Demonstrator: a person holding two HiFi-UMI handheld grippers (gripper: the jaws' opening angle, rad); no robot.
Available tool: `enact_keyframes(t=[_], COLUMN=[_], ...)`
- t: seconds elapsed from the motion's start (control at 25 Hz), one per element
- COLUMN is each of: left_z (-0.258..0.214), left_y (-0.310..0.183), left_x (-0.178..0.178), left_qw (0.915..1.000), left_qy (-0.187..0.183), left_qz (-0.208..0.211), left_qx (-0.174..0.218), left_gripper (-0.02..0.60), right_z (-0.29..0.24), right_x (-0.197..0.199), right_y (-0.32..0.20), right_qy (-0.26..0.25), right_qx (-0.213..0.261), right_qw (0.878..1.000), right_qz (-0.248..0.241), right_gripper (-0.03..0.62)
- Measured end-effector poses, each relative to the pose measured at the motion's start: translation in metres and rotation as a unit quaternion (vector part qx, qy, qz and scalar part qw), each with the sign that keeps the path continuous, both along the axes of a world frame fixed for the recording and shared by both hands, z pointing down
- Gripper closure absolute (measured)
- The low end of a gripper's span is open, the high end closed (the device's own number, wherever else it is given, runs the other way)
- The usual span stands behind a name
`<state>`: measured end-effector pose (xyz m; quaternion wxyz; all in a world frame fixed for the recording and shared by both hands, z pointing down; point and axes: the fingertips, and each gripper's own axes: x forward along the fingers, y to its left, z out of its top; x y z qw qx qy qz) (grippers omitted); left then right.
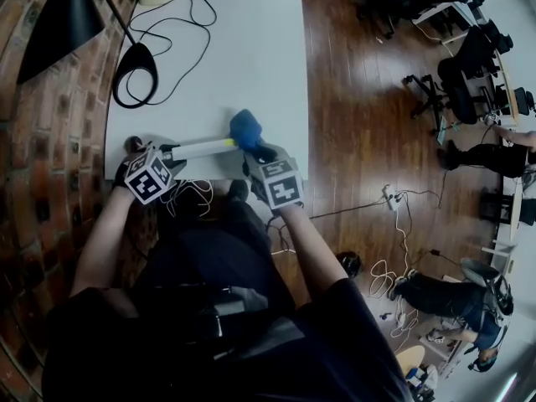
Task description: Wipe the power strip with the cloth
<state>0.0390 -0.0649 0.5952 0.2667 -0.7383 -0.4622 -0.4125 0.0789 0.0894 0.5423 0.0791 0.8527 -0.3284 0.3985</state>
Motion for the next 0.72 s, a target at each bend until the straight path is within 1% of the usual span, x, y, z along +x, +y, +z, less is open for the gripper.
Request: enact_keyframes(t=[0.16, 0.24, 0.32, 0.44, 0.48, 0.6, 0.72], left_z=[0.0, 0.0, 0.0, 0.0, 0.0, 0.002, 0.003], left_y=[0.0, 0.0, 0.0, 0.001, 0.001, -0.001, -0.002], left_x=[0.0, 0.0, -0.001, 0.0, -0.001, -0.001, 0.0], left_qw=[1.0, 1.0, 1.0, 1.0, 0.9999, 0.9999, 0.9999], left_qy=[0.001, 0.002, 0.002, 0.003, 0.003, 0.005, 0.005], left_qz=[-0.003, -0.003, -0.002, -0.001, -0.002, -0.003, -0.003], left_qx=[0.002, 0.004, 0.007, 0.009, 0.01, 0.011, 0.014], left_gripper=[0.399, 0.4, 0.4, 0.4, 0.4, 0.4, 0.402], right_z=[0.0, -0.001, -0.002, -0.004, -0.004, -0.001, -0.001], right_x=[0.003, 0.002, 0.0, -0.004, -0.005, -0.004, -0.002], right_y=[-0.008, -0.01, -0.015, -0.024, -0.027, -0.031, -0.034], right_qy=[0.031, 0.042, 0.044, 0.023, 0.019, 0.018, 0.014], right_qx=[-0.067, -0.085, -0.086, -0.066, -0.065, -0.081, -0.088], right_qw=[0.996, 0.994, 0.993, 0.995, 0.995, 0.992, 0.992], right_qz=[-0.048, -0.057, -0.064, -0.074, -0.078, -0.092, -0.093], right_gripper=[0.531, 0.531, 0.531, 0.533, 0.533, 0.533, 0.533])
